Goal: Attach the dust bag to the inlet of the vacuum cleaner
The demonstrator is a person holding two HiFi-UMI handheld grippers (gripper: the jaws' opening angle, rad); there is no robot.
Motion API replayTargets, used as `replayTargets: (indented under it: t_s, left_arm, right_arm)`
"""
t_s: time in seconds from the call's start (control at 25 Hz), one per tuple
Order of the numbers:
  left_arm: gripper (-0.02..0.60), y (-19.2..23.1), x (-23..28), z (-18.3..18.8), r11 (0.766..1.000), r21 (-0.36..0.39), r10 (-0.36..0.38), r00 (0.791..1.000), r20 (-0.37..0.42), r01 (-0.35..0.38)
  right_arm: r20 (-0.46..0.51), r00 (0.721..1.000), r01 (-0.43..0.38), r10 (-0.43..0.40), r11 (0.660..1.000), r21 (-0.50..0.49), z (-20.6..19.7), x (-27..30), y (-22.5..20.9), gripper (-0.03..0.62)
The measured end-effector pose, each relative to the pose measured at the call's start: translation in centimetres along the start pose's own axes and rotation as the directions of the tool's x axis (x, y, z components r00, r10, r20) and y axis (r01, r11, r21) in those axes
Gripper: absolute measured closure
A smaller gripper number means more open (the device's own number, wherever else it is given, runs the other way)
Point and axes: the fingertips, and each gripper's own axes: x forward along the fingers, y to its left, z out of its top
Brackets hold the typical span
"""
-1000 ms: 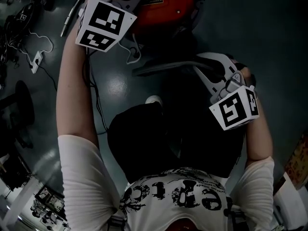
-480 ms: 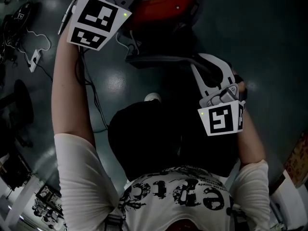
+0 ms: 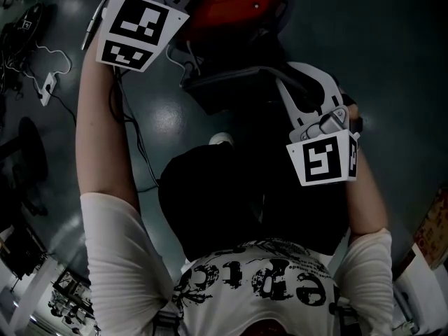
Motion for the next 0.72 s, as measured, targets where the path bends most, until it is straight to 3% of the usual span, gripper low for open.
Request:
replayTargets:
  t_s: [0.32,0.44,0.56,0.72]
  left_arm:
    - [0.41,-0.13,-0.05,0.11,1.0,0.004,-0.002,1.0,-0.008,0.002]
    - [0.41,-0.04,-0.05,0.0,1.0,-0.002,0.01,1.0,-0.007,-0.01]
    - [0.405,0.04,-0.06,0.0,1.0,-0.017,0.018,1.0,-0.006,-0.018]
    - [0.403,0.15,-0.22,-0.04,1.0,-0.015,0.014,1.0,-0.016,-0.014]
  right_arm:
    - [-0.007,1.0,0.0,0.0,0.999,0.032,-0.16,0.36,-0.62,0.54]
    - [-0.018,0.999,-0.047,0.048,0.998,0.049,-0.33,0.62,-0.42,0.539]
    - [-0.014,0.992,-0.12,0.123,0.984,0.133,-0.26,0.82,-0.18,0.539]
    - [-0.026,0.988,-0.144,0.152,0.969,0.198,-0.37,0.8,-0.12,0.539]
